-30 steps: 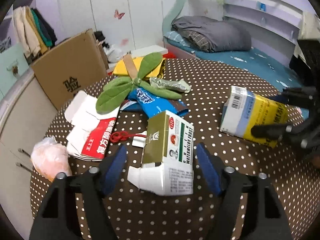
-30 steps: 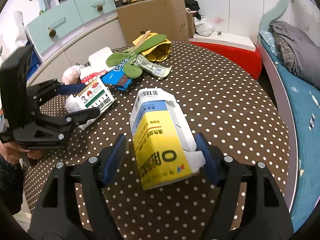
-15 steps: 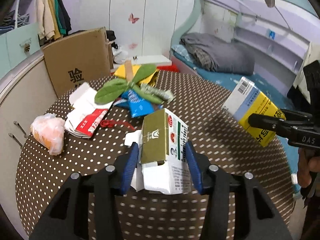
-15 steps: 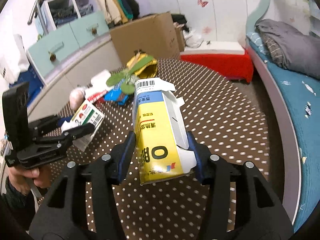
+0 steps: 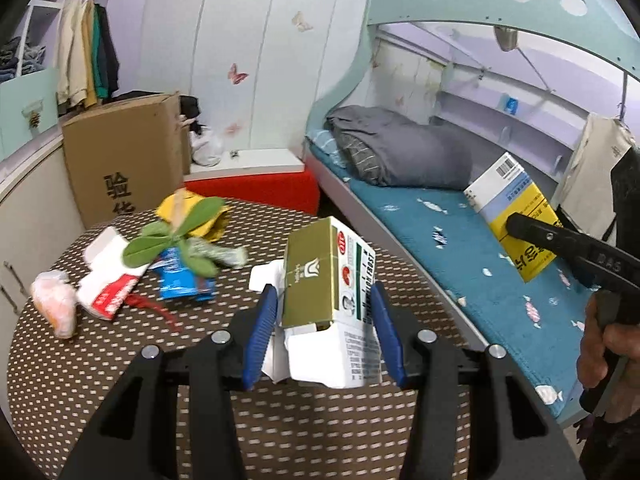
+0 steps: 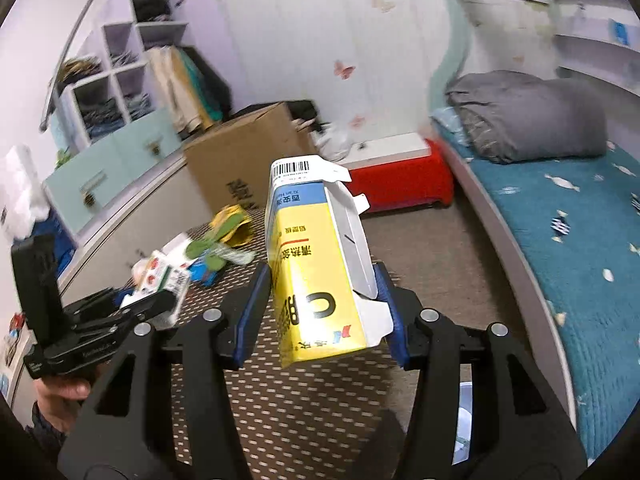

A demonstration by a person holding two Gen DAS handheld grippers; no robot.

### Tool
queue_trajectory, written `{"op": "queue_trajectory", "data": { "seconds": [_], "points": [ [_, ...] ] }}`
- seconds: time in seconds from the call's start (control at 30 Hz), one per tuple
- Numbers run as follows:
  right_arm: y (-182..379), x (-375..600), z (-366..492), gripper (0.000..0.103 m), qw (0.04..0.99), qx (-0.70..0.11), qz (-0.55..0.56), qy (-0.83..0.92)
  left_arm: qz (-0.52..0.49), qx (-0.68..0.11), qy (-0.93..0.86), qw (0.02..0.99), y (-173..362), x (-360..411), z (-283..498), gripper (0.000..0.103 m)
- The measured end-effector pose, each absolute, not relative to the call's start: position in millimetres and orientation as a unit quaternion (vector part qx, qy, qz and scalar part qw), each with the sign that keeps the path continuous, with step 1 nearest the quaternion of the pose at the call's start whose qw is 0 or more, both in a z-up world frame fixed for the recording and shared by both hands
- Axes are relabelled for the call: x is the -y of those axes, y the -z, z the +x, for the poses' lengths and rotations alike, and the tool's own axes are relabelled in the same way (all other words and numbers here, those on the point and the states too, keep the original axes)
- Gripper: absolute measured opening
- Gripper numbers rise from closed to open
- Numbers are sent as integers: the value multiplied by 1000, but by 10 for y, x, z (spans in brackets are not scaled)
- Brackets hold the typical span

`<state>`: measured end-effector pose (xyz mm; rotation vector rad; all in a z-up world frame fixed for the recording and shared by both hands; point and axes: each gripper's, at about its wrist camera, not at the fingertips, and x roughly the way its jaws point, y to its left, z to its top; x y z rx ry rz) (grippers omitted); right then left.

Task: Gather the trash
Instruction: 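Carry carton and box to the trash bin and open both tools over it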

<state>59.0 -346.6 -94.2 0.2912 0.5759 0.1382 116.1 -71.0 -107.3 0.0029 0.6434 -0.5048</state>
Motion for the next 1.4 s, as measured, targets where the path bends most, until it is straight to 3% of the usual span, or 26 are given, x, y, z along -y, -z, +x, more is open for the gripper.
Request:
{"op": "queue_trajectory", "data": {
  "seconds": [0.77, 0.87, 0.93, 1.1, 1.4],
  "points": [
    [2939, 4796, 489, 52, 860, -440, 249, 70, 16, -352, 329, 876, 1349, 2117, 940, 47],
    [3224, 4906, 527, 61, 842, -465, 263, 77, 23, -364, 338, 867, 1439, 2351, 943, 47],
    [3453, 5018, 512, 74, 826, -477, 286, 86, 31, -371, 343, 863, 1493, 2505, 934, 47],
    [3541, 5298, 269, 90, 816, -460, 327, 126, 57, -396, 362, 842, 1691, 2933, 931, 47],
    [2903, 5636, -53, 95, 848, -368, 349, 151, 116, -459, 392, 789, 2217, 3708, 952, 51]
  ]
}}
